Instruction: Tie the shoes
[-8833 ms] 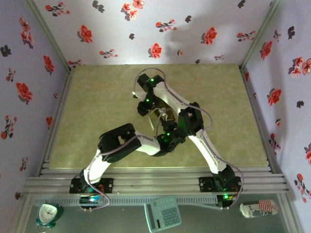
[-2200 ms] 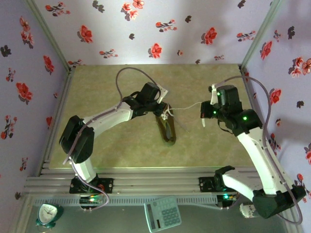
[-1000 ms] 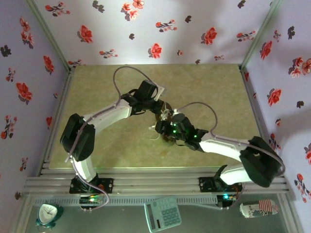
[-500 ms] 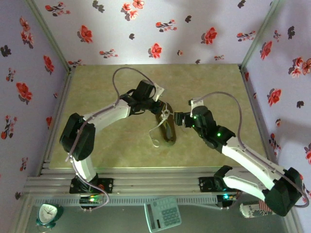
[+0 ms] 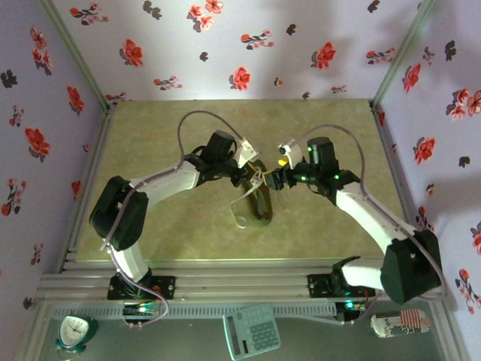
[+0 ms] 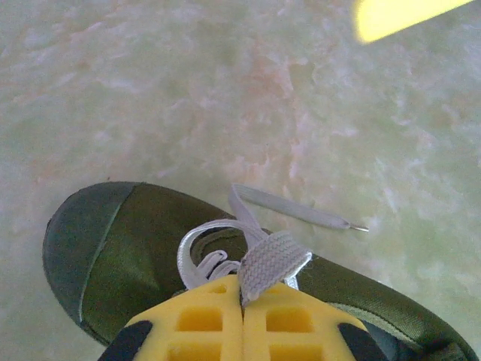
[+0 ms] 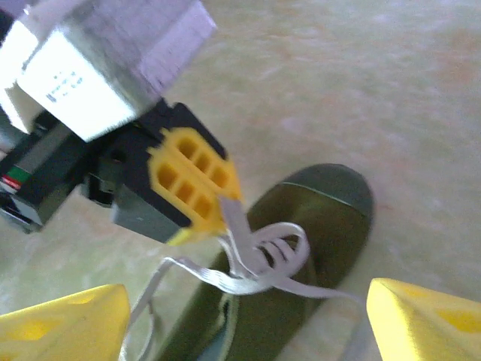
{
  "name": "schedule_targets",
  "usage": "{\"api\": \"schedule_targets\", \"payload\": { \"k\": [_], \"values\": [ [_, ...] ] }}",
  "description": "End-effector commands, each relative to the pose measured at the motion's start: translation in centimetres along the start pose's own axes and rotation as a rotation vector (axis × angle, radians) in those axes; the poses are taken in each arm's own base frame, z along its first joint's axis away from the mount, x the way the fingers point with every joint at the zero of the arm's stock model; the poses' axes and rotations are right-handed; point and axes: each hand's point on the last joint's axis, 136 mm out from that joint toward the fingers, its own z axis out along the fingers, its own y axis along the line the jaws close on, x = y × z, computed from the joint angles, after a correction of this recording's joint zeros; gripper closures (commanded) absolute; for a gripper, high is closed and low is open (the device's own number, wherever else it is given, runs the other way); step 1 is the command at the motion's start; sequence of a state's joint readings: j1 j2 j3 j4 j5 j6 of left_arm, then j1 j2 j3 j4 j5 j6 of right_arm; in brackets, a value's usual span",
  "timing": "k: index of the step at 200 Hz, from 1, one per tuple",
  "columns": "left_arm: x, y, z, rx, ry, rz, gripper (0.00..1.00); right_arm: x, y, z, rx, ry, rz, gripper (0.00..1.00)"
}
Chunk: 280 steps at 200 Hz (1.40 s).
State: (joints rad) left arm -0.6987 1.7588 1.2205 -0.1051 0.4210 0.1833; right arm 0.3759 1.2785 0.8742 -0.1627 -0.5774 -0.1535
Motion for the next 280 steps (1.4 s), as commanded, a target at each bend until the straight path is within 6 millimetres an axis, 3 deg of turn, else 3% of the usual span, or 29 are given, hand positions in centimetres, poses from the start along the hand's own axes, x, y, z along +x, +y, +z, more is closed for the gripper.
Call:
{"api": "schedule_targets", "payload": {
  "k": [1,46,82,159,225,280],
  "values": [
    [-1.3,-0.5,-0.6,0.067,-0.058,0.119,1.00,-1.8,2.1,-0.1,-0.215,-0.045,-0.123,0.18],
    [-1.5,-0.8,-1.0,0.168,-0.083,0.120,1.00,-1.8,1.0,0.6,-0.336,0.037,-0.103,0.21],
    [-1.4,-0.5,-1.3,0.199,-0.070,0.105,1.00,-1.7,0.2,2.4,-0.393,0.060,-0.075,0.25],
    [-1.5,0.3,-1.0,0.203,-0.048,0.071,1.00,-0.7,1.1,4.6,-0.454,0.100,-0.076,0.31],
    [-1.5,-0.1,-0.9,0.239,-0.045,0.067,1.00,-0.7,1.2,5.2,-0.484,0.096,-0.067,0.52],
    [-1.5,-0.6,-1.1,0.264,-0.041,0.070,1.00,-0.5,1.1,5.6,-0.481,0.106,-0.063,0.78]
  ]
}}
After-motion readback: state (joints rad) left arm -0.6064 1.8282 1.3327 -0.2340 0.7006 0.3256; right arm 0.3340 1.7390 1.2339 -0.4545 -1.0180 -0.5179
